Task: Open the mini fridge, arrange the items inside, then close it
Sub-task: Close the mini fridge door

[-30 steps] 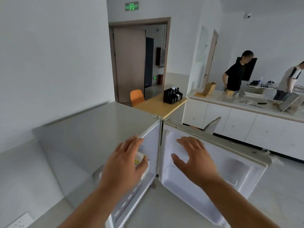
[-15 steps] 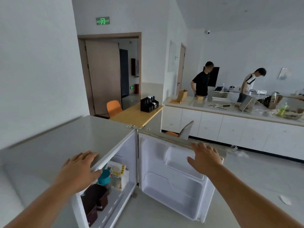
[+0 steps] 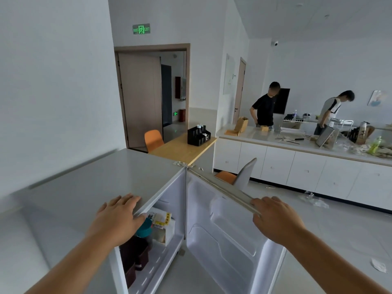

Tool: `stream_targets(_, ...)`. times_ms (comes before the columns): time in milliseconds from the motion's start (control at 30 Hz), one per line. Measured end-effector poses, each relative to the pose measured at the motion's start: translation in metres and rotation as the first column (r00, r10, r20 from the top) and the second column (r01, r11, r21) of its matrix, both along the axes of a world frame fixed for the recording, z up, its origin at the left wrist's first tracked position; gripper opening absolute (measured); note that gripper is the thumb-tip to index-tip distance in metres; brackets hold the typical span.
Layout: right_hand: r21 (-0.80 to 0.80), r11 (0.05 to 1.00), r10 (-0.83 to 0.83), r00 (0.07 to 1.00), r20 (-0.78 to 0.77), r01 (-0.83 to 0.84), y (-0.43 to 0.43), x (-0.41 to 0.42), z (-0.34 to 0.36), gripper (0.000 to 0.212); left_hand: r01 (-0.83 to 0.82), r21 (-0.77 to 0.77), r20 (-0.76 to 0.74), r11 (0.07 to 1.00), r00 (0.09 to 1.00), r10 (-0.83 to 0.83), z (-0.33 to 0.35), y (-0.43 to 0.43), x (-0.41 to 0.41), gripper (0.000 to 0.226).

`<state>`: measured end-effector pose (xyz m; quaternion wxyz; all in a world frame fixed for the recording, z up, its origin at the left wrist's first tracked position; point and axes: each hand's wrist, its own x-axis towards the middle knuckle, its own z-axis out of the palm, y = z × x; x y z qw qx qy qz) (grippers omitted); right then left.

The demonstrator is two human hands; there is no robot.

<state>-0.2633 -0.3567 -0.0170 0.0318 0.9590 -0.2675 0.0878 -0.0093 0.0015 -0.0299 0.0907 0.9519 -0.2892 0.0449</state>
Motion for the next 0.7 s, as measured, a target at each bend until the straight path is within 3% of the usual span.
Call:
stream_targets(267,0.199,0.963,0.149,0.976,0.160,-0.180,0.054,0.005,0.002,0.029,-0.007,-0.046,0.001,0.999,1.000,0.007,-0.001,0.000,0.002,0.059)
stream_targets(700,0.238,0.808,0.503,0.842,0.195,-0.538,0.140,0.054,-0.009,0.052,0.001,-0.080,0.010,0.997,1.000,0.000,-0.004,0.002,0.006,0.062)
